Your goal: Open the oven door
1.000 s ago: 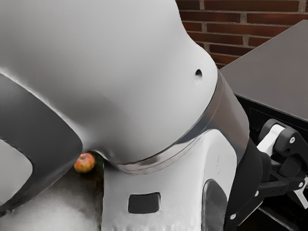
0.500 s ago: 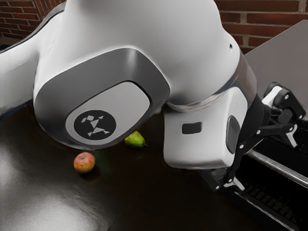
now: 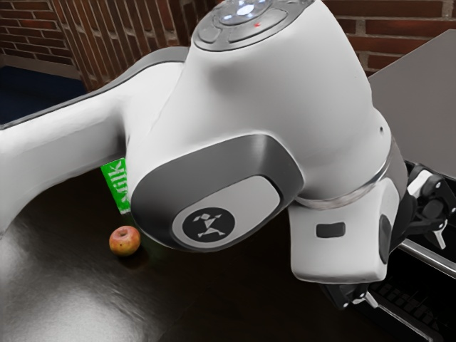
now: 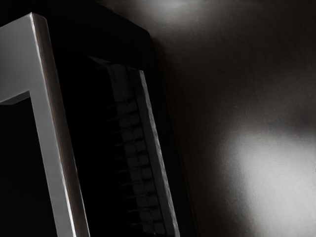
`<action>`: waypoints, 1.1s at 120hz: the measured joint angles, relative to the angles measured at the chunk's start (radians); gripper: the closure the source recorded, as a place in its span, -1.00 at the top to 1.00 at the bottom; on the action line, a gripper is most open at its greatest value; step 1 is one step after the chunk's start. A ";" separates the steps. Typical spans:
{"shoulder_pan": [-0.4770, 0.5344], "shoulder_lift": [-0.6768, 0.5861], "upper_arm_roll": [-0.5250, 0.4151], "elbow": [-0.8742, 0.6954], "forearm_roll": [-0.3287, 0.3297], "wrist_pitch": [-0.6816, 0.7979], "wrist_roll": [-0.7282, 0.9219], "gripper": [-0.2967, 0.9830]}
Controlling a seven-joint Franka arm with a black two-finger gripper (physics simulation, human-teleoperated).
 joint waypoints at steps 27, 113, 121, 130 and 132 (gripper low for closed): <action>-0.029 0.047 0.003 0.007 0.022 0.023 -0.018 0.54; -0.086 -0.751 0.117 -0.127 0.056 -0.057 -0.152 0.48; 0.132 -0.284 0.307 0.347 0.022 -0.223 -0.210 0.49; 0.243 0.016 0.428 0.497 -0.007 -0.347 -0.298 0.50; 0.272 0.061 0.442 0.507 -0.012 -0.366 -0.316 0.51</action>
